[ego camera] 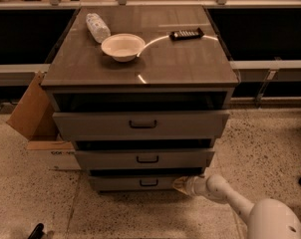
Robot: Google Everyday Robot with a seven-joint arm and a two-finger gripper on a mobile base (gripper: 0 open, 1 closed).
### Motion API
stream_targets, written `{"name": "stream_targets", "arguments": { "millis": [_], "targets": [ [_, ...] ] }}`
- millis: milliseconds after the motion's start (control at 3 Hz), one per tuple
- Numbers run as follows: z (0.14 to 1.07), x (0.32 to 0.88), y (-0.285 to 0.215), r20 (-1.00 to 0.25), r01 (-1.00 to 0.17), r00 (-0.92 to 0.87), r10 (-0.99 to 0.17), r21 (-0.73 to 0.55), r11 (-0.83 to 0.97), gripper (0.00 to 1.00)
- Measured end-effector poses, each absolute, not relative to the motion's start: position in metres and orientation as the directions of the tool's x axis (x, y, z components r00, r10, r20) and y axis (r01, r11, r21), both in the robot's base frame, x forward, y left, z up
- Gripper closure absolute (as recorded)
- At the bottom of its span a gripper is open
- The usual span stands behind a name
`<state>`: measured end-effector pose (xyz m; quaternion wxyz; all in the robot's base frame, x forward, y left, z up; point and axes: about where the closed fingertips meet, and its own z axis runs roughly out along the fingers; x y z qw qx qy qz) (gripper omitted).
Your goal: Close bottom drawer
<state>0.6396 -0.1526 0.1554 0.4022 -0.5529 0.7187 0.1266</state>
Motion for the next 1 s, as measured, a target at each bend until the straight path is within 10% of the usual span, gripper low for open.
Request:
{"name": "stream_targets", "arguments": {
  "millis": [1000],
  "targets": [
    [0.205,0.578,-0.164,-0.733,-0.964,0.039,-0.679,-0.207,0.168,1.0]
  ]
}}
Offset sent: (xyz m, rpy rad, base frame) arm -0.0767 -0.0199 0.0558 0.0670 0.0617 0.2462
